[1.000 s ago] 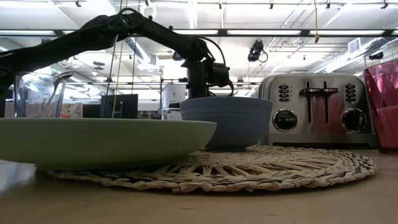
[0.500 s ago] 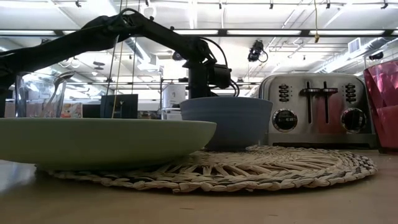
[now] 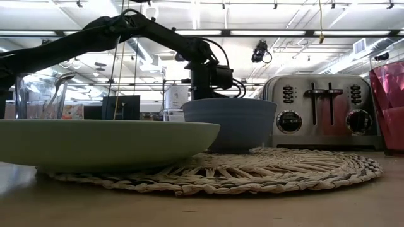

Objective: Arrange a breakfast setting
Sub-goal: Put the apple on the brown table mat to the left of the blue bowl

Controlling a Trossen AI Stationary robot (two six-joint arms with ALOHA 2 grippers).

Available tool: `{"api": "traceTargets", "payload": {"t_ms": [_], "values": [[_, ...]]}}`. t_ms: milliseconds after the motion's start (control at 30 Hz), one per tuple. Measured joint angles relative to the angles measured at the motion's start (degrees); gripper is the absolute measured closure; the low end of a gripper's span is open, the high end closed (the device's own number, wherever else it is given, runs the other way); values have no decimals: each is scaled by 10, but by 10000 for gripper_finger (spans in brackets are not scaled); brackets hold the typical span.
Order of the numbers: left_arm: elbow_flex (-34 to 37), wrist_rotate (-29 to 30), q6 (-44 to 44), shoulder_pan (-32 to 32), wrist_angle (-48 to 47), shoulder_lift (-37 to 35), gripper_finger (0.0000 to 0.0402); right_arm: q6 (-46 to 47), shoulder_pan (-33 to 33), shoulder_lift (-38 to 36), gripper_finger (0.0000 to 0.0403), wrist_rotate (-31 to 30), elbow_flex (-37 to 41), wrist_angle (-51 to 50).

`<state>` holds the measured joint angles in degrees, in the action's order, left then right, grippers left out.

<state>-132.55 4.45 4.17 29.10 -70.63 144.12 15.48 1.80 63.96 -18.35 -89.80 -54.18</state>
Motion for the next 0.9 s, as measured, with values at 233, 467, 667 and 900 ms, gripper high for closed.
{"api": "traceTargets", "payload": {"t_ms": [233,467,667,900], "values": [[0,-28,-25,3,23,0,257,13,0,0,169,-2,0,1],[0,-27,-34,-1,47,0,257,25,0,0,169,-2,0,18],[0,-26,-31,0,49,1,261,25,0,0,169,-2,0,27],[0,-31,-23,-1,63,9,290,26,0,0,169,-2,0,28]]}}
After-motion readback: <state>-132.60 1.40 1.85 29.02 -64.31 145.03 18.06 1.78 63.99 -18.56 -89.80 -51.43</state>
